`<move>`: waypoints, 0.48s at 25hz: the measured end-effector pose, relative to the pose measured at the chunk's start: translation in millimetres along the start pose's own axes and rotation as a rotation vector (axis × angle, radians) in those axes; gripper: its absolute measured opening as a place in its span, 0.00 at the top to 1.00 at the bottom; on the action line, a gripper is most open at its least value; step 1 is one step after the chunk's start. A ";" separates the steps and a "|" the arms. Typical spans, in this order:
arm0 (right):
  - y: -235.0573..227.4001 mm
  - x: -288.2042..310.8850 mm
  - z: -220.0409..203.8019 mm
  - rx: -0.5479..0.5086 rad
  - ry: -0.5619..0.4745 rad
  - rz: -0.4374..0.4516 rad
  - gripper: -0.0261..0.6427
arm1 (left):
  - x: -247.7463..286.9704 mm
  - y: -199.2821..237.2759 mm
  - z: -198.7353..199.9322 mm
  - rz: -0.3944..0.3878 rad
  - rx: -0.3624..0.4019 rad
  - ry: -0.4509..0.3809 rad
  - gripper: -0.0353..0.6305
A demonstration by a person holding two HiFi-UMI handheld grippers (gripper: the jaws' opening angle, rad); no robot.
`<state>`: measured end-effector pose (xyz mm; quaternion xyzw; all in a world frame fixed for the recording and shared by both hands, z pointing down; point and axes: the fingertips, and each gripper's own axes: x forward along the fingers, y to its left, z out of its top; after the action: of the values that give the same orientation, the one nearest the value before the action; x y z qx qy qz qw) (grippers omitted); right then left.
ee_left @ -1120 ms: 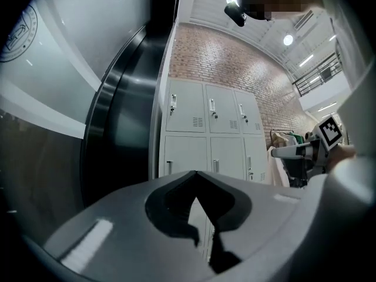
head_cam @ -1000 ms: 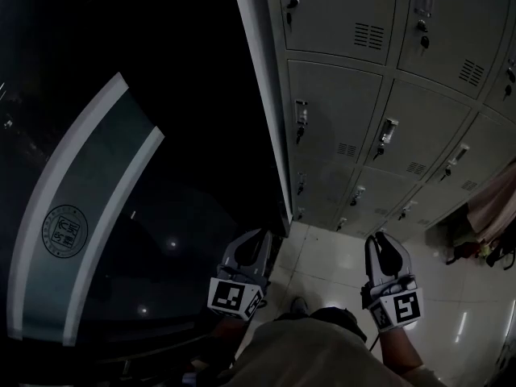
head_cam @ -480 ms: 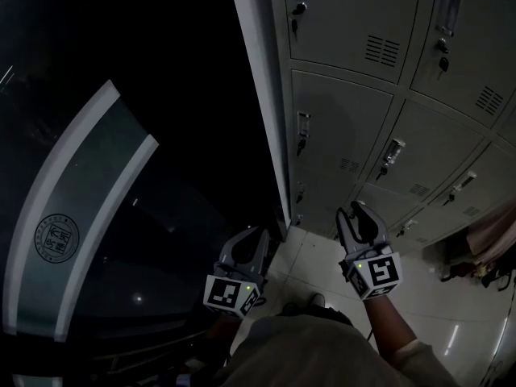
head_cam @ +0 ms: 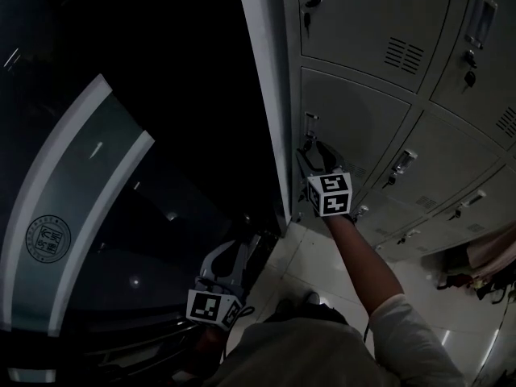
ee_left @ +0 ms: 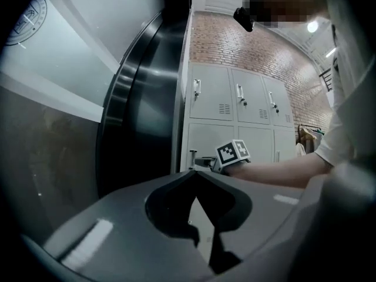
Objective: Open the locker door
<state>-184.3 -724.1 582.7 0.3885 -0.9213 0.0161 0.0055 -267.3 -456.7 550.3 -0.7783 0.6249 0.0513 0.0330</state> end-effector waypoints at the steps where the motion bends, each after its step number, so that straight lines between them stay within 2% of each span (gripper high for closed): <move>1: -1.4 10.6 -5.2 -0.001 0.013 0.001 0.62 | -4.5 6.4 -4.4 0.020 -0.008 0.010 0.85; 4: -7.1 34.8 -12.1 -0.007 0.029 -0.005 0.60 | -13.8 20.5 -13.0 0.055 -0.019 0.021 0.85; 6: -12.0 48.0 -14.4 -0.007 0.043 -0.014 0.54 | -16.3 25.4 -17.2 0.064 -0.023 0.022 0.85; 9: -19.6 62.1 -37.0 0.022 0.107 -0.016 0.51 | -18.1 29.8 -27.3 0.074 -0.040 0.034 0.85; 12: -19.7 70.8 -43.3 0.039 0.122 -0.001 0.51 | -17.7 29.4 -29.6 0.068 -0.052 0.031 0.85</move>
<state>-219.7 -787.1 628.1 0.3874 -0.9185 0.0575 0.0542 -298.6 -449.4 582.2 -0.7580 0.6498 0.0568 0.0013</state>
